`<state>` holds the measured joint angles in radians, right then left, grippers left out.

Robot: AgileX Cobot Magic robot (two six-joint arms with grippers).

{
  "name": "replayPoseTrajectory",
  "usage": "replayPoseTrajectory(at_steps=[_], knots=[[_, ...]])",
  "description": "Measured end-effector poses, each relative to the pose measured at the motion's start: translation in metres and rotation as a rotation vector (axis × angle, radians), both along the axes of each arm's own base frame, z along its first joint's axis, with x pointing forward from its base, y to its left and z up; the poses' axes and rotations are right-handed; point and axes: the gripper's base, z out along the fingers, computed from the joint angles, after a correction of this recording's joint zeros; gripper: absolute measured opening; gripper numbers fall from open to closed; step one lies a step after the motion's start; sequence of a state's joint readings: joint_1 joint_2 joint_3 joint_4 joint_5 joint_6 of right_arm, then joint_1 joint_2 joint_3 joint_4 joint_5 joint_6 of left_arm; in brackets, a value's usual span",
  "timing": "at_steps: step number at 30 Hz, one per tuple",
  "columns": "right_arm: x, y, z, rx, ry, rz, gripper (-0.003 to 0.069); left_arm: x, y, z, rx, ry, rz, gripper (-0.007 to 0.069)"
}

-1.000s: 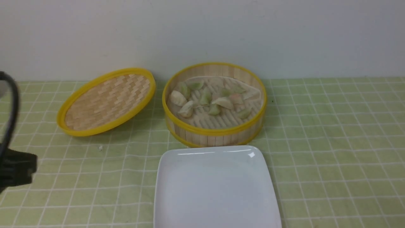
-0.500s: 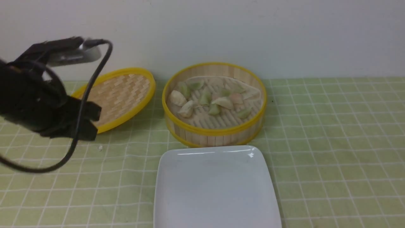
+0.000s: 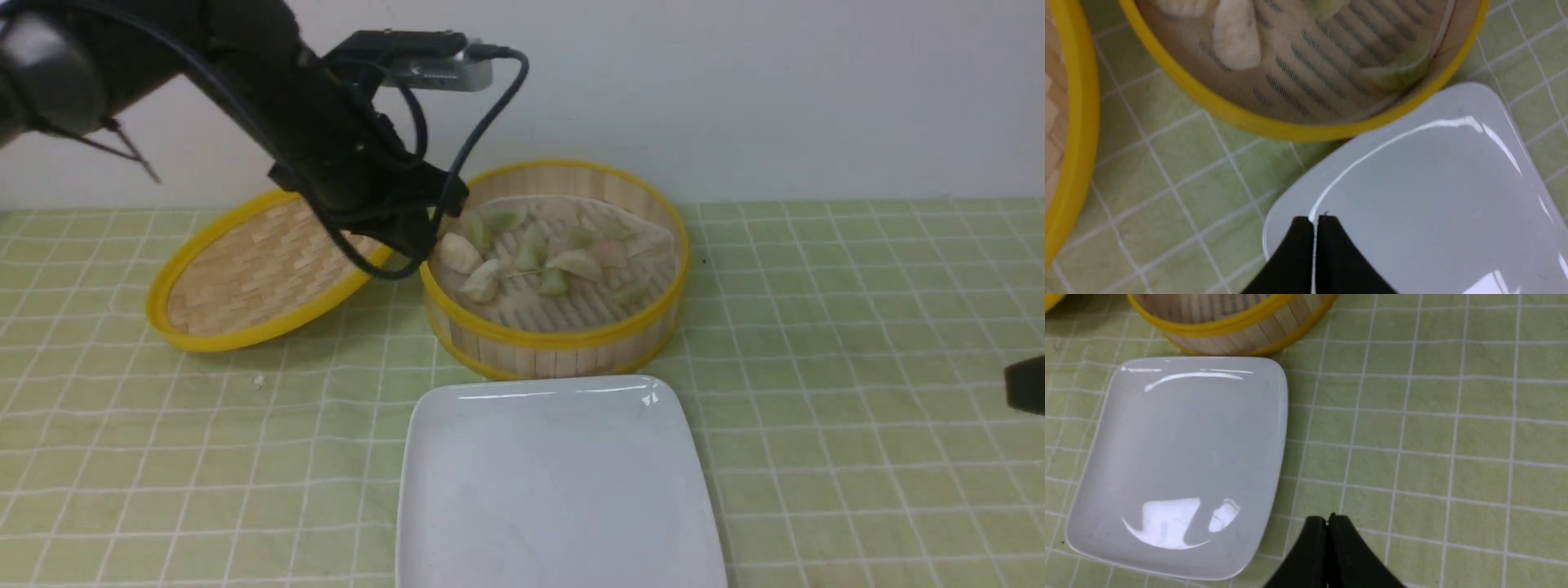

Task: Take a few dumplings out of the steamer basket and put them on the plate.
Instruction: Use the left arm to grab a dumpling from the steamer

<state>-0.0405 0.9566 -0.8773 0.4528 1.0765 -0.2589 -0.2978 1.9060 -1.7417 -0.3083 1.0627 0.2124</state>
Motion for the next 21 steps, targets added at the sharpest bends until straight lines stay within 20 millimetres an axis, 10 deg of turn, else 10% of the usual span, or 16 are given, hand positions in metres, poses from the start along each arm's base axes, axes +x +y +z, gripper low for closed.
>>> replayPoseTrajectory(at_steps=[10, 21], knots=[[0.006, 0.0, -0.004, -0.001, 0.021, 0.014, -0.0015, 0.059, -0.042, -0.072, 0.239, -0.114, -0.093, 0.0188], [0.006, 0.001, -0.004, 0.006, 0.024, 0.018, -0.0015, 0.073, -0.056, -0.125, 0.27, -0.084, -0.082, 0.0413]])
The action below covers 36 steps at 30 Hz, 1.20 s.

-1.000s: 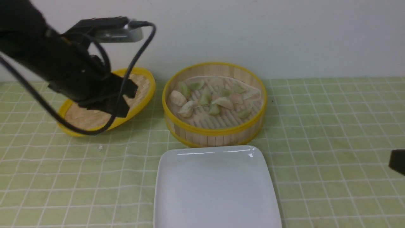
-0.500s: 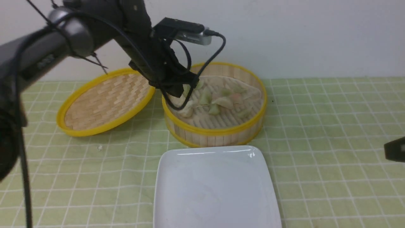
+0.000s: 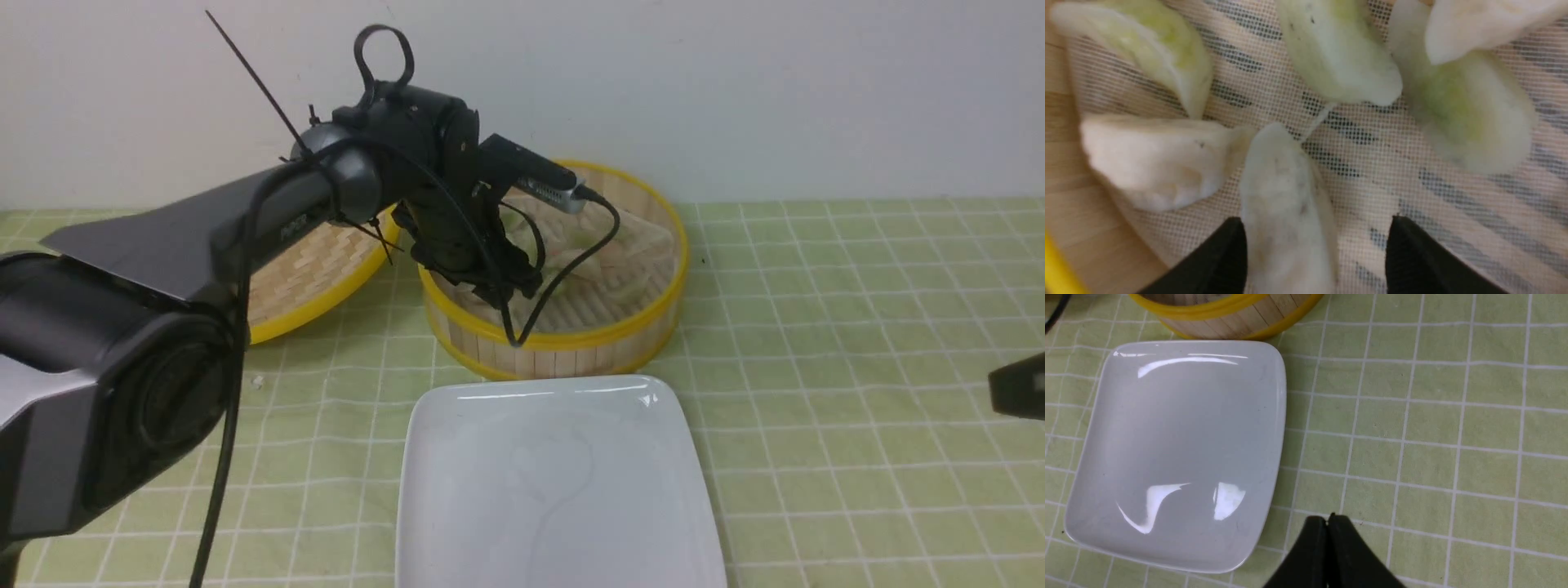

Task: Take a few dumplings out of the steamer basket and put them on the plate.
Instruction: Use the left arm to grab a dumpling from the steamer, then use the left arm to put the dumpling into the plate

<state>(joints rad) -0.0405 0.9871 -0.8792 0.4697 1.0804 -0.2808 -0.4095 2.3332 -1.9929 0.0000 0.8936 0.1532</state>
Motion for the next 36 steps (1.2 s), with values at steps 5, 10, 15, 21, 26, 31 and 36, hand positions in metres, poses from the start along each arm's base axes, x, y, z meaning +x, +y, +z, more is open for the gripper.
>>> replayPoseTrajectory(at_steps=[5, 10, 15, 21, 26, 31, 36], knots=[[0.0, 0.001, 0.0, 0.008, 0.0, 0.001, -0.0015, 0.003, 0.0, -0.01, 0.011, -0.006, 0.029, 0.0382], [0.0, 0.001, 0.0, 0.009, 0.003, 0.002, -0.0015, 0.003, 0.003, -0.007, 0.023, -0.012, 0.076, 0.0225], [-0.001, 0.001, 0.0, 0.01, 0.006, 0.004, -0.0015, -0.002, 0.006, 0.027, 0.02, -0.02, 0.096, 0.0225], [-0.001, 0.001, 0.0, 0.011, 0.017, 0.009, -0.0015, -0.016, 0.01, 0.09, -0.004, -0.003, 0.109, 0.0225], [-0.002, 0.002, -0.001, 0.016, 0.023, 0.011, -0.0015, -0.034, 0.009, 0.127, -0.085, 0.02, 0.1, 0.0225], [-0.003, 0.002, -0.001, 0.018, 0.039, 0.02, -0.0015, -0.055, 0.007, 0.136, -0.178, 0.092, 0.088, 0.0225], [-0.004, 0.003, -0.002, 0.018, 0.054, 0.028, -0.0015, -0.087, 0.0, 0.098, -0.152, 0.273, 0.051, 0.0225]])
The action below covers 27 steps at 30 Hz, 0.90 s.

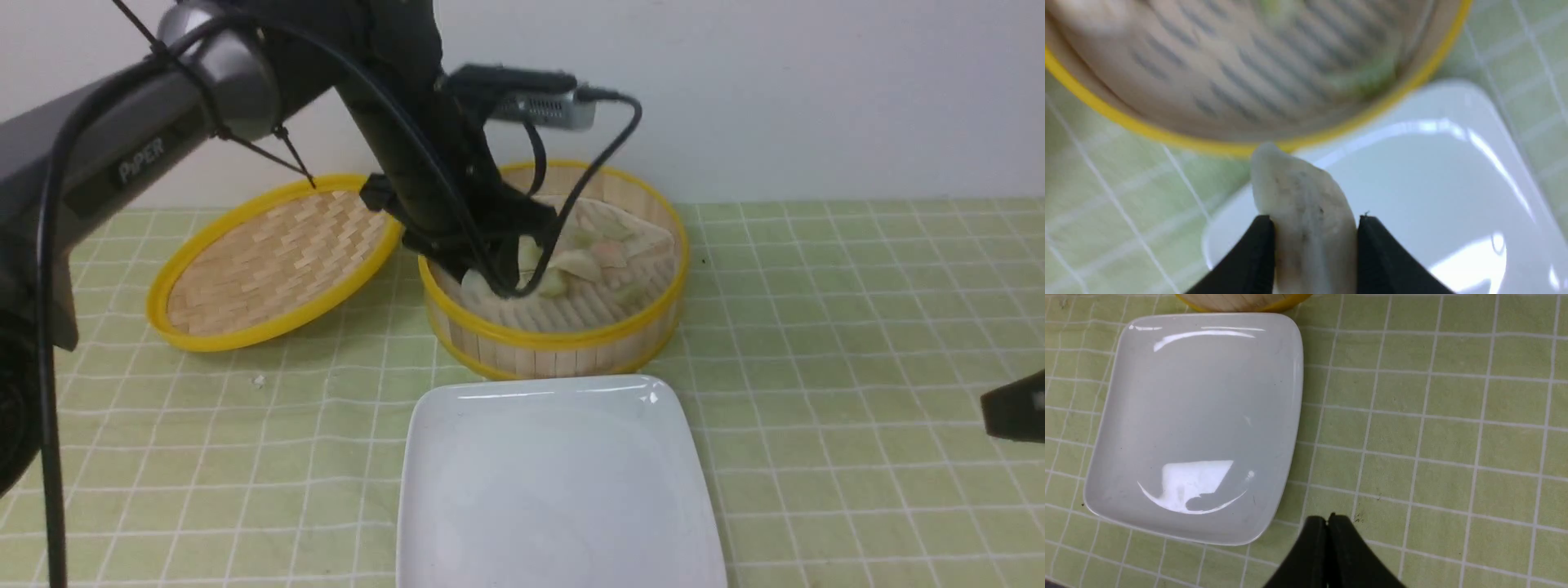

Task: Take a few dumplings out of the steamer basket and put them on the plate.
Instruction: Use the left arm to put the dumpling into the plate

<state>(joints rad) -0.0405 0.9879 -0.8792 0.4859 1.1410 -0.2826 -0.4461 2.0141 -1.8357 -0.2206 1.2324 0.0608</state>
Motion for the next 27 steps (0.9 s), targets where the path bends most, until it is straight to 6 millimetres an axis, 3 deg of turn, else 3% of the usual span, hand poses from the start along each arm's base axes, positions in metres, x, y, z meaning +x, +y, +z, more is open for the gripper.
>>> replayPoseTrajectory(at_steps=[4, 7, 15, 23, 27], knots=[[0.0, 0.0, 0.0, -0.001, 0.0, 0.002, -0.0015, -0.021, -0.011, -0.04, 0.058, 0.127, -0.065, 0.0225], [0.0, 0.0, 0.0, -0.001, -0.001, 0.001, -0.0015, -0.026, -0.021, -0.065, 0.088, 0.18, -0.113, 0.0225], [0.002, 0.0, 0.001, -0.016, -0.029, 0.016, -0.0015, -0.025, -0.03, -0.101, 0.147, 0.238, -0.145, 0.0228], [0.016, 0.005, 0.02, 0.017, -0.054, 0.091, -0.0015, -0.023, -0.031, -0.101, 0.16, 0.223, -0.149, 0.0398], [0.042, 0.013, 0.044, 0.043, -0.057, 0.166, -0.0015, -0.02, -0.032, -0.088, 0.145, 0.188, -0.124, 0.0391]])
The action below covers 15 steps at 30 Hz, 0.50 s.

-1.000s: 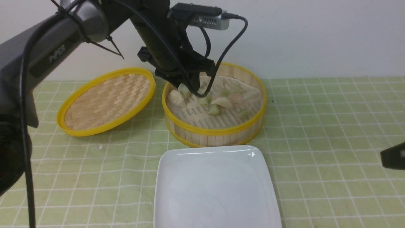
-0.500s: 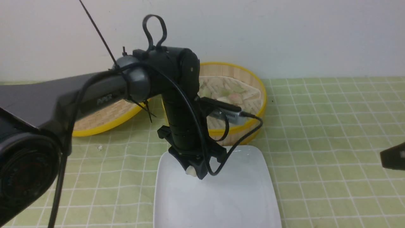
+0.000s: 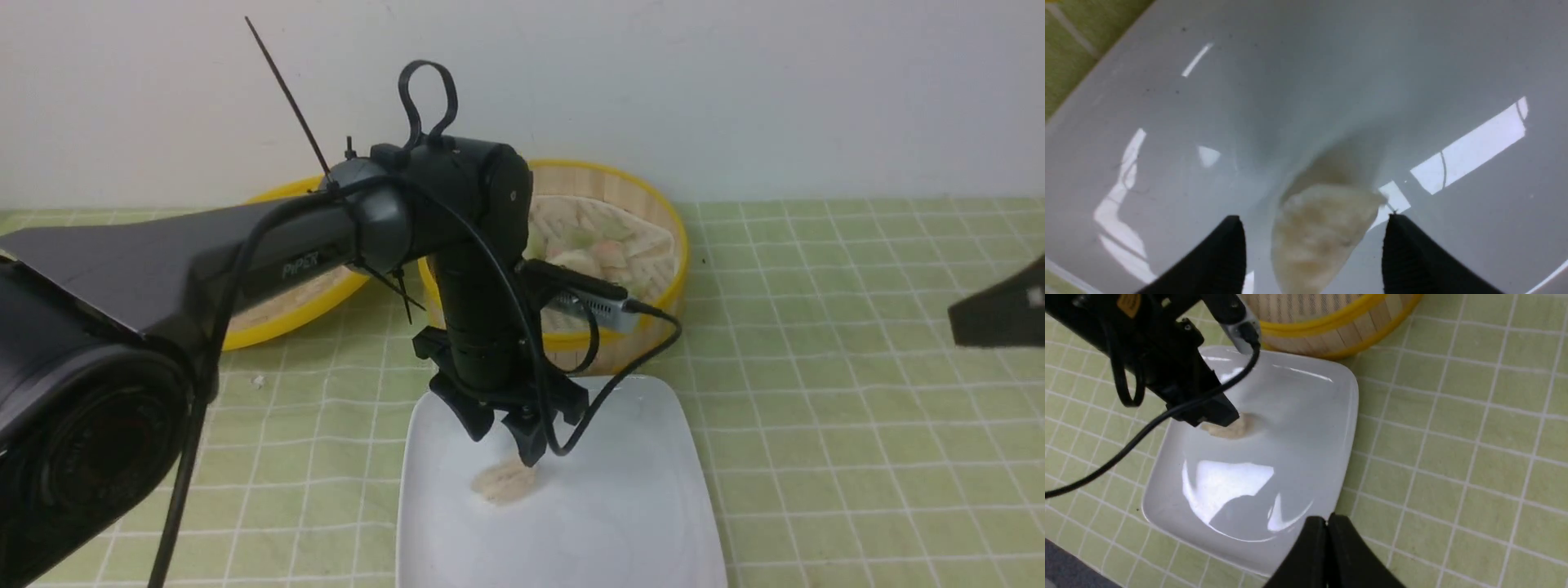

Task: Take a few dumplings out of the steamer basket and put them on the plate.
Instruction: Use the left arm to put the dumpling into the plate, then use the right arm to grab a dumpling from inside the steamer

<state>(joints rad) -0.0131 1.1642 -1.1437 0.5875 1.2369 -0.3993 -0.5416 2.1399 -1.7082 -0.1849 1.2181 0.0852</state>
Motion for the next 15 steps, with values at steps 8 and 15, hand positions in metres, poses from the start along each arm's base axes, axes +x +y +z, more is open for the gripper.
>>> replayPoseTrajectory(at_steps=[8, 15], knots=[[0.076, 0.047, 0.004, -0.11, -0.003, 0.144, -0.0013, -0.026, 0.027, 0.115, -0.05, -0.286, 0.019, 0.0031], [0.152, 0.086, -0.026, -0.18, 0.028, 0.142, 0.0001, -0.088, 0.066, 0.199, -0.148, -0.46, 0.082, -0.0006]])
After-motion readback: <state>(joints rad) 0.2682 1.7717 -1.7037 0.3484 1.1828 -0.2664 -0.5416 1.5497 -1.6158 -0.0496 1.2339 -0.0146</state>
